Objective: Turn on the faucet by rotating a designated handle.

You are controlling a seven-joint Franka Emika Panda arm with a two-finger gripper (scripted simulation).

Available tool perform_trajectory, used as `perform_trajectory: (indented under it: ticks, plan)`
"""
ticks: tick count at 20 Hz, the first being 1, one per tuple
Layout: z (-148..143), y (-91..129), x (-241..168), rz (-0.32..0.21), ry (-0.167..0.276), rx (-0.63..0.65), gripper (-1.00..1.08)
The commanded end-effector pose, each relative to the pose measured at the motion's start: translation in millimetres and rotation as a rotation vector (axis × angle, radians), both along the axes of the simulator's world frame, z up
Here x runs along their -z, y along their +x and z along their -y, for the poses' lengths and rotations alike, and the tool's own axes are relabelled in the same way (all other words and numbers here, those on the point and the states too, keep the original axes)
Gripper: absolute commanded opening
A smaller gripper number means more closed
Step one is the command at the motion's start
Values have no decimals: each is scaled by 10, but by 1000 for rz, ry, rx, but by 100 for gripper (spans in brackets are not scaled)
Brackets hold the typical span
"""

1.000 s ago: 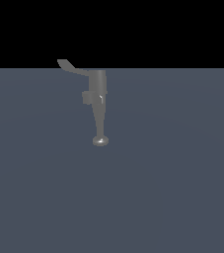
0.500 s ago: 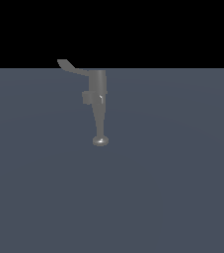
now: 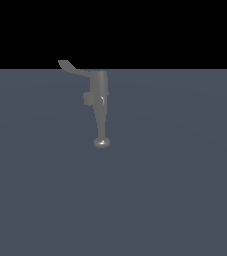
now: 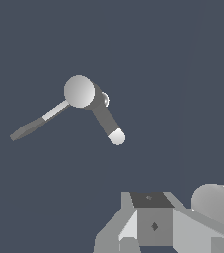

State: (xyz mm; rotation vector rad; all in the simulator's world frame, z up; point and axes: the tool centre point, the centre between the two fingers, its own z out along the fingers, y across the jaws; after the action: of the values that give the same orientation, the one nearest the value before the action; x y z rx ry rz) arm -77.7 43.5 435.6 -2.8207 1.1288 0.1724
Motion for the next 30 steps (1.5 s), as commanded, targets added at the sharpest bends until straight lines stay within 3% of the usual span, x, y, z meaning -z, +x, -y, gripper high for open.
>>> perform_trajectory:
  ticks: [1, 17, 30]
  plan:
    - [-51, 138, 74, -11, 1, 66, -100]
    - [-415, 940, 635, -57, -47, 480, -100]
    - [-776, 1475, 1120, -36, -119, 793, -100]
